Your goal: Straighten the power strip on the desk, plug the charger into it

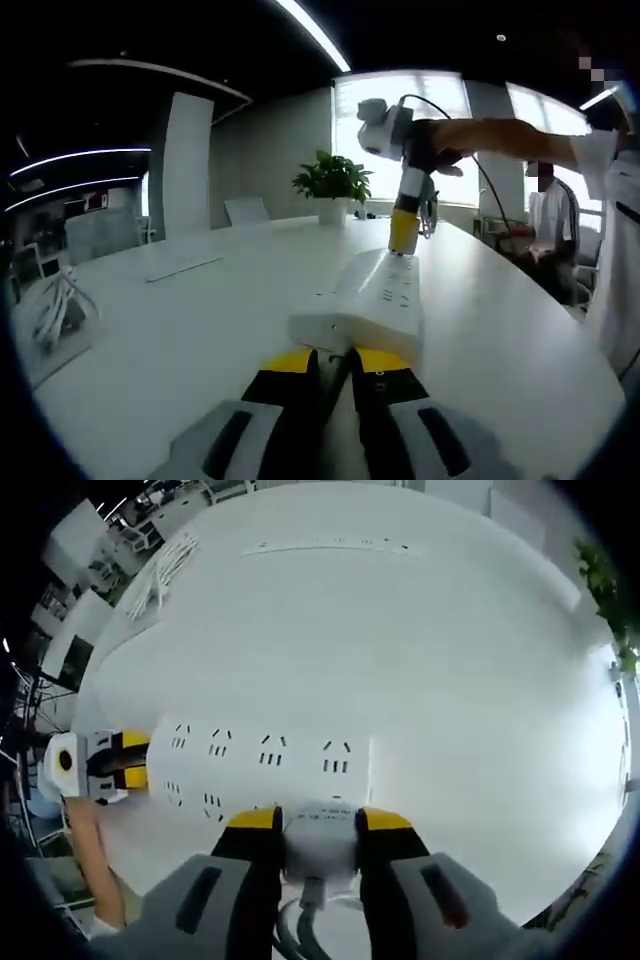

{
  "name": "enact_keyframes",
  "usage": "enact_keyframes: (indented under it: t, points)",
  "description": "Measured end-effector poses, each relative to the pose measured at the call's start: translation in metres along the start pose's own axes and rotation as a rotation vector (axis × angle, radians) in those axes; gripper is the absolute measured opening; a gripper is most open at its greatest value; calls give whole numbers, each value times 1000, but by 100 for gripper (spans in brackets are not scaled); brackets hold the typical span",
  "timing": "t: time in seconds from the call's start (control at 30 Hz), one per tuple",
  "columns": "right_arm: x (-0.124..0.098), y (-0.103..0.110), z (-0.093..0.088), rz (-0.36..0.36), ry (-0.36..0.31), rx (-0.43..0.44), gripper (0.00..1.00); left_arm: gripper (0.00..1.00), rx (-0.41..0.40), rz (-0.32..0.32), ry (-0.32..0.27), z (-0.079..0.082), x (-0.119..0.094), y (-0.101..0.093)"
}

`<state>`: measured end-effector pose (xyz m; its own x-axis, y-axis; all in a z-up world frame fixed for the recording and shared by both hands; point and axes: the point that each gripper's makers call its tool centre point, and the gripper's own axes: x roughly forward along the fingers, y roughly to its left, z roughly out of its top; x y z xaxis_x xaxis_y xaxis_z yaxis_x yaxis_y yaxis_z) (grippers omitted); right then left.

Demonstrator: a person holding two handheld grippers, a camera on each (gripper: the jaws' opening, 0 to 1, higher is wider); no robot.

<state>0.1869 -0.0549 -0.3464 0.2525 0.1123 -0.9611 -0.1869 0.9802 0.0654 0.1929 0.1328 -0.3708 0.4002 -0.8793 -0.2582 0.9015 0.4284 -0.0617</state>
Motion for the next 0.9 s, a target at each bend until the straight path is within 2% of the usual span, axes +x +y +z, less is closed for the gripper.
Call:
enact_keyframes:
  t: [0.13,0.27,0.4,0.53,0.67,0.9]
  points:
    - [0,-2,0,-3,-11,-10,29,17,0,0,0,0,1,0]
    - [0,-4,1,31,-27,-15,30,17,-1,2,0,0,2,1]
    - [1,-3,-12,68,34,23,30,17,-1,1,0,0,3,1]
    - [-1,-6,-4,79,33,22,30,17,0,-1,0,0,3,1]
    - [-3,-4,-5,87,35,20,29,17,0,-1,0,0,2,1]
    - [-21,-9,-3,101,31,24,28,17,0,-2,0,0,2,0]
